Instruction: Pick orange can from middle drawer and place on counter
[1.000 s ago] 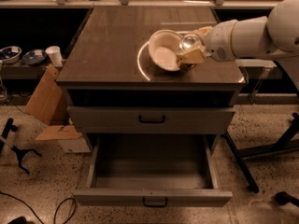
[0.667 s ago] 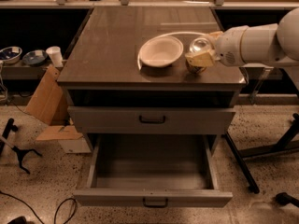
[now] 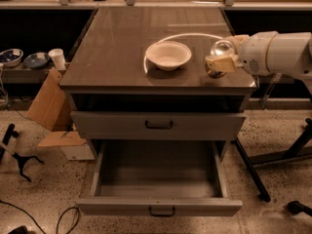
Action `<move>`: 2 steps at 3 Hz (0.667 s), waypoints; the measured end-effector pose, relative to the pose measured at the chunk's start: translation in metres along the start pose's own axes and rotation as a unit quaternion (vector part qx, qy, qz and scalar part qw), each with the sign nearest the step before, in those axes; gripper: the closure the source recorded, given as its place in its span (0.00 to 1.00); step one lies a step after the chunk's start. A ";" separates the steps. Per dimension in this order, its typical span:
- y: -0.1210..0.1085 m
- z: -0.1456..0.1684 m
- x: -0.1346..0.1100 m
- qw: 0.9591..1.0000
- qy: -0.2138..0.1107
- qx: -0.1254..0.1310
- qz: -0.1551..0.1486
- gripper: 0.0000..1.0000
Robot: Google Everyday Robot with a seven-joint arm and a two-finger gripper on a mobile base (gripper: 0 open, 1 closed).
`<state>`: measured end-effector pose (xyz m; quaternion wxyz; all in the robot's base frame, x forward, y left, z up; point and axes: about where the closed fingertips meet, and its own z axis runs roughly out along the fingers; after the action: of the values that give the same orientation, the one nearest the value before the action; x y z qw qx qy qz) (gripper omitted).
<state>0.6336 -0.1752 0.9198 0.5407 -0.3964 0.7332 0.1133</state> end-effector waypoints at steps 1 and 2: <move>-0.001 -0.003 -0.001 1.000 -0.002 0.003 -0.001 1.00; -0.001 -0.001 -0.005 1.000 -0.003 0.003 -0.005 1.00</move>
Offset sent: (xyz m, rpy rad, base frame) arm 0.0043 0.0030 0.0145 -0.0094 -0.0336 0.0042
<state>0.6337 -0.1744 0.9249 0.5449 -0.3979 0.7299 0.1102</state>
